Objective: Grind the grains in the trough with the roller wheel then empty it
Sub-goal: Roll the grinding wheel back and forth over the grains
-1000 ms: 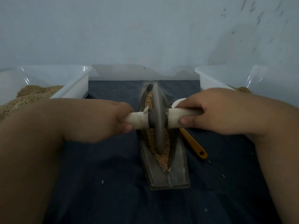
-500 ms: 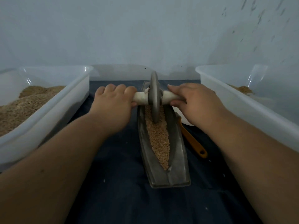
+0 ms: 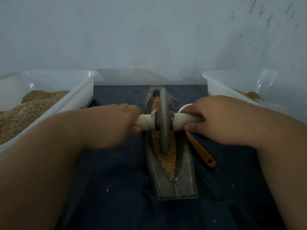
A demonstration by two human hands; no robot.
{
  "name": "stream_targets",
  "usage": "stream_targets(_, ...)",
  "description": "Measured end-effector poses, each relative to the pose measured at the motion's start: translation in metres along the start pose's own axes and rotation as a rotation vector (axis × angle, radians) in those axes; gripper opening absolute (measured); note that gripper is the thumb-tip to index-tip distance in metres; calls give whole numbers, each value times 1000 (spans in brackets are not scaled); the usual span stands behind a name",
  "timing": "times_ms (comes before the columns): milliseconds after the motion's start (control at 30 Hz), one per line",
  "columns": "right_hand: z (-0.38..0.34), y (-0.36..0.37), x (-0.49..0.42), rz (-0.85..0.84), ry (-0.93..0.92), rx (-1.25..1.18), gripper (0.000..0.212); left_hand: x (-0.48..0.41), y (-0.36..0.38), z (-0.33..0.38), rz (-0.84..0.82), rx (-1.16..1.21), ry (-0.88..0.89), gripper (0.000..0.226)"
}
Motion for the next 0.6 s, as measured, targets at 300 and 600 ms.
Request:
stream_targets(300, 16, 9, -19, 205, 68, -30, 45, -15, -1, -3, 230, -99, -79, 25)
stream_targets(600, 28, 16, -32, 476, 81, 12, 49, -33, -2, -3, 506, -201, -210, 42)
Point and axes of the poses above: each hand's wrist, its own x-axis away from the middle knuckle, its own y-axis out of the palm, z = x × y, the point moved 8 cm from there along -x, towards the middle knuckle, and after that the axes turned 8 degrees about -y, right-handed, at the moved point
